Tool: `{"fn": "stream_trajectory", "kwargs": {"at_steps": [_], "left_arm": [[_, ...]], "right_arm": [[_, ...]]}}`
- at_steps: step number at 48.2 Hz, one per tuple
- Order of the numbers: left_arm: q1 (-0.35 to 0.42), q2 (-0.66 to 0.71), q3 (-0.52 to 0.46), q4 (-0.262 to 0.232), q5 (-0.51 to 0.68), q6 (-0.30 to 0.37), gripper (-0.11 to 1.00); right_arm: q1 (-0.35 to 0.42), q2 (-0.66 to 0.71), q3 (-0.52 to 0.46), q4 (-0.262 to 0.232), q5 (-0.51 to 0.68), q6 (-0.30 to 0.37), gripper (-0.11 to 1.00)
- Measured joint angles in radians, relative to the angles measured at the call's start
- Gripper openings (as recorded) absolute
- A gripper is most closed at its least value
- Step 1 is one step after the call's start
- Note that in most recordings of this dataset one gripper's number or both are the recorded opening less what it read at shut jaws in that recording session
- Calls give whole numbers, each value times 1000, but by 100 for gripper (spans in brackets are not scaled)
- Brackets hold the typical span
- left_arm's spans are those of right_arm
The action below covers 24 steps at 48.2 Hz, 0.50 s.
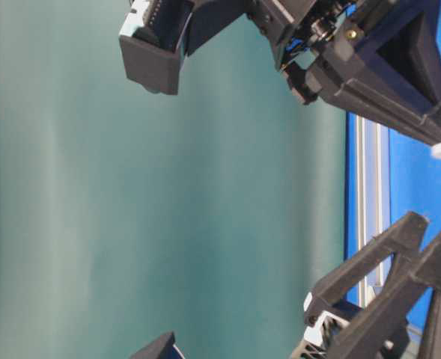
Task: Insert the wire through the string loop located in the center.
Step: 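Open the left gripper around the USB plug past the loop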
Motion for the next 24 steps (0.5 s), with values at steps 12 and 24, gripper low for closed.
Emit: {"fn": "stream_trajectory", "kwargs": {"at_steps": [12, 24], "left_arm": [[0, 8, 0, 0, 2, 0, 92], [2, 38, -3, 0, 3, 0, 92]], "right_arm": [[0, -2, 0, 0, 0, 0, -2], [0, 0, 2, 0, 0, 0, -2]]}}
